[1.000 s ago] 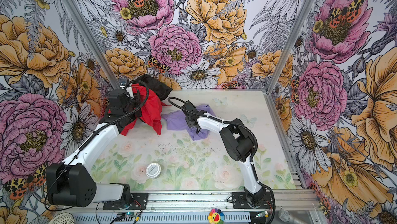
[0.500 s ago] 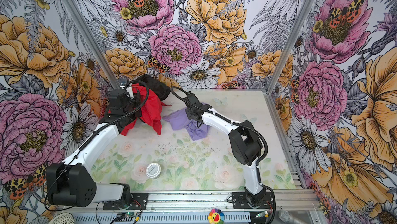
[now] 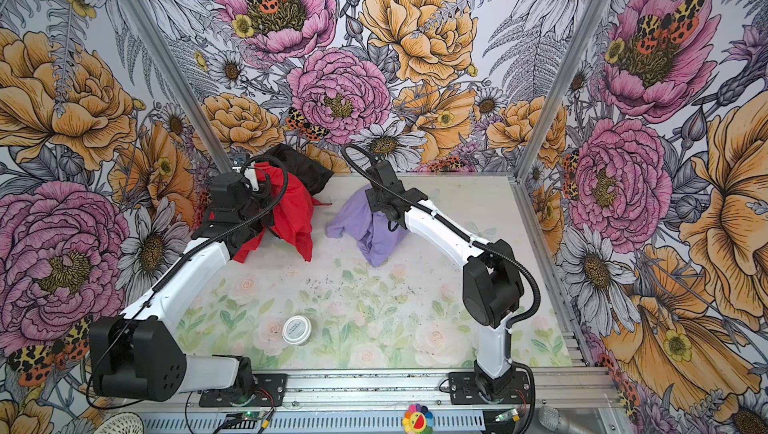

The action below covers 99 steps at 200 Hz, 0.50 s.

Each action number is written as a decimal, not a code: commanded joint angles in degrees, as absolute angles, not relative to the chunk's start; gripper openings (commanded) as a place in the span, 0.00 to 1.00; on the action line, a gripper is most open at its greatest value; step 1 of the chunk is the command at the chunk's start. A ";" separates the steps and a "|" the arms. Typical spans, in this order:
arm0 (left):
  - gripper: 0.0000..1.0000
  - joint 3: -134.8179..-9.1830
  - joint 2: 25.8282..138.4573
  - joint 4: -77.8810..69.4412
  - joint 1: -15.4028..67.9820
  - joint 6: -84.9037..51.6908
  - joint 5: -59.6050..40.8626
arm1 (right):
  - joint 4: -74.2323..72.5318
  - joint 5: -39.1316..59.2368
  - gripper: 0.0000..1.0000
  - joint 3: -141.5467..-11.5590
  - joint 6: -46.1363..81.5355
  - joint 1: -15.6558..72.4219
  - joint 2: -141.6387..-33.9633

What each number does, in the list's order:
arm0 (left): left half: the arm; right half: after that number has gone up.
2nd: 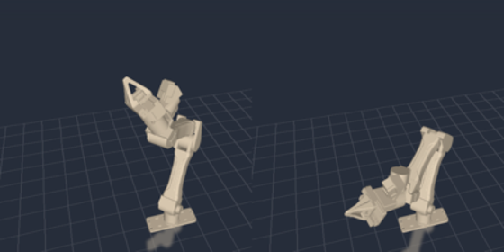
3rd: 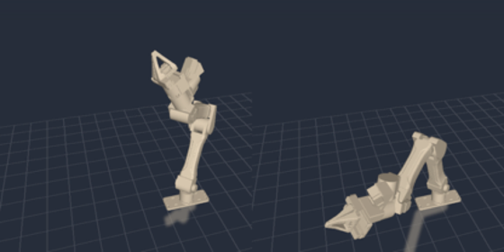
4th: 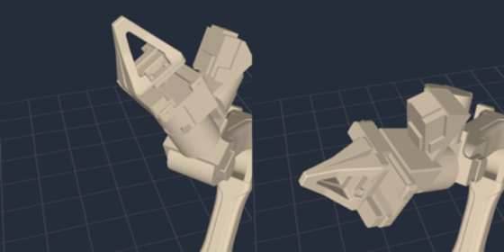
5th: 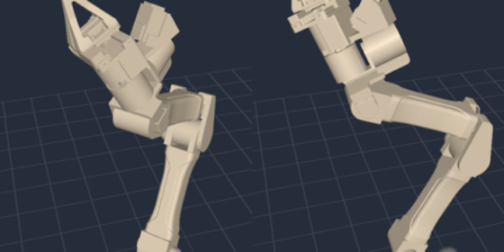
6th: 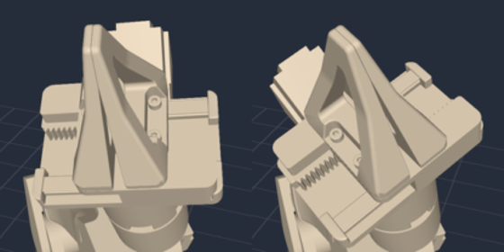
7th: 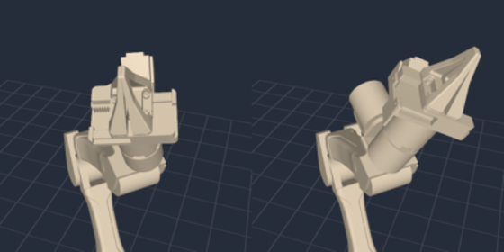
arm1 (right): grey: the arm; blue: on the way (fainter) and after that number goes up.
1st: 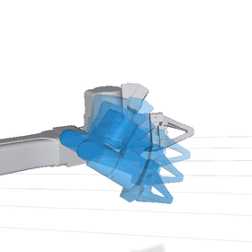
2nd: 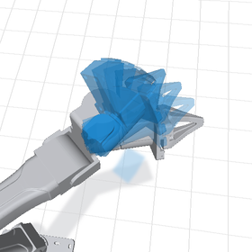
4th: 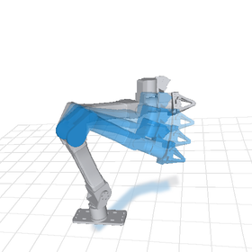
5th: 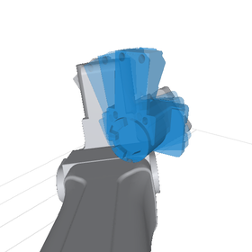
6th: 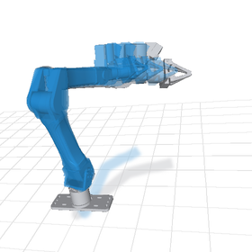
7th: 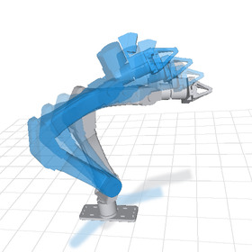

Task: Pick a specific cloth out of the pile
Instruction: 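Lift the lavender T-shirt with the right gripper and carry it away from the pile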

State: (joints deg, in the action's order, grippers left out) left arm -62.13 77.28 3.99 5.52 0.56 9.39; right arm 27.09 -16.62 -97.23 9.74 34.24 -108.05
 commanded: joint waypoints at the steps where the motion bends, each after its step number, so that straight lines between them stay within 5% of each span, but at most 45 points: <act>1: 0.00 -61.94 76.29 0.00 5.98 1.47 10.55 | 26.02 -16.76 0.00 -100.36 8.09 33.49 -103.78; 99: 0.00 -61.90 76.29 0.00 5.88 1.57 10.55 | 26.02 -17.62 0.00 -102.21 4.32 30.31 -100.17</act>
State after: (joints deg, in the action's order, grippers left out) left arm -62.13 77.28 3.99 5.50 0.56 9.39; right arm 27.62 -16.67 -99.61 6.39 31.03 -103.11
